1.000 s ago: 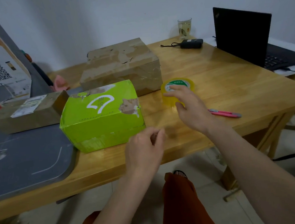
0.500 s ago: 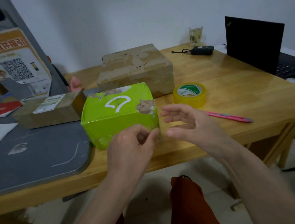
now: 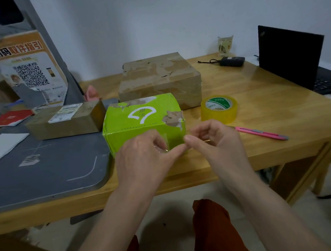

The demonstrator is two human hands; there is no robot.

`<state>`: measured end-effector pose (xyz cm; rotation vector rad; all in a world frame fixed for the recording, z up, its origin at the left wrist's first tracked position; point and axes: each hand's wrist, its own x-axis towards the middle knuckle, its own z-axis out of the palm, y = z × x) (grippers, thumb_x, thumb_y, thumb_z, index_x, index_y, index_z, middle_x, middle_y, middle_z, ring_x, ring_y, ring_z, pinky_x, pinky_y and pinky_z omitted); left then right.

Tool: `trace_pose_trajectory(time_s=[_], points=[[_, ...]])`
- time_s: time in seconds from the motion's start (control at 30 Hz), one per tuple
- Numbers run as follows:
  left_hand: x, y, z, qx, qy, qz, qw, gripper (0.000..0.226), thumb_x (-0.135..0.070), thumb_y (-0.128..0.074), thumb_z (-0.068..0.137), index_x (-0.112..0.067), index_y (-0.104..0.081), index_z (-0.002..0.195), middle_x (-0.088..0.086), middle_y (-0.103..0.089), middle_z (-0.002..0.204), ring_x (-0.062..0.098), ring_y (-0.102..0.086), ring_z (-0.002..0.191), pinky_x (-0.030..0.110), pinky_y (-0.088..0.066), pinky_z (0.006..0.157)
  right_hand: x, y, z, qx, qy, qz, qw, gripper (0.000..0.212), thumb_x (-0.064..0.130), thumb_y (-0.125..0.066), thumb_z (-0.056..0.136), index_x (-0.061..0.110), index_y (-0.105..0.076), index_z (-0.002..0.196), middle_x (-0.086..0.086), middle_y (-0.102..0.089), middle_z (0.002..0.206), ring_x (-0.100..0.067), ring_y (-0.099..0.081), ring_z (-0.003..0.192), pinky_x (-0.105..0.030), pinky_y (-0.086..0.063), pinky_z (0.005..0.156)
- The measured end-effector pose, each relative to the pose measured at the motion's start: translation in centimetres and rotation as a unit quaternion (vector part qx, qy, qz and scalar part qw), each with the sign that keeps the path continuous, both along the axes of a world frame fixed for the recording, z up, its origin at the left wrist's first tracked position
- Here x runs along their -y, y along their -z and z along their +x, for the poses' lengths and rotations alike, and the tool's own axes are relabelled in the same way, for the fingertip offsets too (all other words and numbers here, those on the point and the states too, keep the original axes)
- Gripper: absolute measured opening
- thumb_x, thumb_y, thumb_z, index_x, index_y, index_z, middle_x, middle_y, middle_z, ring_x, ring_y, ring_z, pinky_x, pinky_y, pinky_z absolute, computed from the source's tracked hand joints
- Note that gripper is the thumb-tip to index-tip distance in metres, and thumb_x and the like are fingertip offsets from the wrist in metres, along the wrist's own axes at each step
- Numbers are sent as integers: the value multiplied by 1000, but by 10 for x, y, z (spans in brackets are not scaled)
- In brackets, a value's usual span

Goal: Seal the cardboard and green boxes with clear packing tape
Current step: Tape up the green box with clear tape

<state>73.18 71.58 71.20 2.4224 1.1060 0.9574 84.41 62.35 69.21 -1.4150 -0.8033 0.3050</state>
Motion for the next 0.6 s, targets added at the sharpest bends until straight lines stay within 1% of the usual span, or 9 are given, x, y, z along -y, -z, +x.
trace_pose_trajectory(time_s=[0.03, 0.07, 0.13, 0.2, 0.27, 0.37, 0.47, 0.53, 0.6], points=[[-1, 0, -1, 0, 12, -7, 1000, 45, -69, -72, 59, -28, -54, 58, -14, -56, 56, 11, -60, 64, 31, -49, 60, -1, 0, 1, -2, -1, 17, 1000, 10, 9, -77, 78, 11, -67, 80, -5, -68, 75, -13, -60, 68, -30, -51, 67], [-3, 1, -1, 7, 31, -28, 999, 39, -60, -79, 62, -28, -57, 59, -14, -57, 56, 8, -57, 61, 30, -47, 59, -2, 0, 1, -3, 5, 34, 999, 11, 7, -75, 80, 9, -66, 74, -6, -67, 68, -14, -58, 63, -32, -50, 63], [-8, 2, -2, 43, 76, -111, 990, 24, -34, -87, 67, -26, -65, 65, -12, -59, 54, 1, -52, 51, 26, -45, 57, -2, 0, 2, 7, 21, 63, 998, 16, 6, -73, 81, 7, -62, 70, -8, -63, 61, -15, -54, 57, -35, -48, 57], [-12, -1, -3, 92, 111, -228, 963, 20, -14, -87, 69, -23, -69, 69, -10, -59, 52, 4, -51, 48, 25, -48, 56, -2, 0, 2, 36, 18, 83, 996, 18, 7, -74, 82, 9, -61, 69, -9, -62, 62, -16, -53, 57, -38, -47, 56], [-15, -3, -6, 131, 132, -328, 926, 19, -2, -84, 69, -16, -70, 74, -7, -59, 53, 9, -53, 50, 22, -48, 51, -3, 1, 1, 76, 14, 90, 993, 18, 11, -75, 81, 15, -62, 69, -4, -62, 63, -15, -56, 59, -37, -47, 57], [-16, -6, -9, 155, 151, -394, 893, 19, 3, -81, 69, -10, -72, 80, 4, -64, 60, 14, -55, 54, 17, -48, 48, -4, 1, -1, 123, 22, 96, 988, 14, 18, -72, 79, 19, -63, 69, 2, -61, 65, -14, -57, 60, -30, -47, 57], [-16, -9, -9, 169, 163, -430, 872, 23, 5, -79, 68, -7, -71, 86, 2, -66, 59, 9, -56, 48, 17, -49, 48, -4, -1, -2, 178, 39, 111, 977, 13, 20, -72, 82, 15, -65, 73, 4, -60, 67, -10, -56, 62, -22, -44, 59], [-18, -10, -11, 166, 162, -448, 863, 42, 5, -79, 65, -5, -66, 103, 5, -67, 60, 10, -56, 45, 18, -49, 48, -2, -4, -3, 206, 56, 125, 969, 12, 22, -69, 84, 16, -64, 74, 6, -58, 68, -7, -55, 62, -18, -42, 59], [-23, -11, -15, 166, 160, -466, 854, 68, 0, -82, 56, -12, -57, 118, 8, -66, 60, 11, -54, 43, 20, -48, 46, -1, -5, -5, 218, 65, 137, 964, 12, 21, -67, 84, 16, -63, 74, 8, -56, 67, -6, -54, 60, -16, -41, 58]])
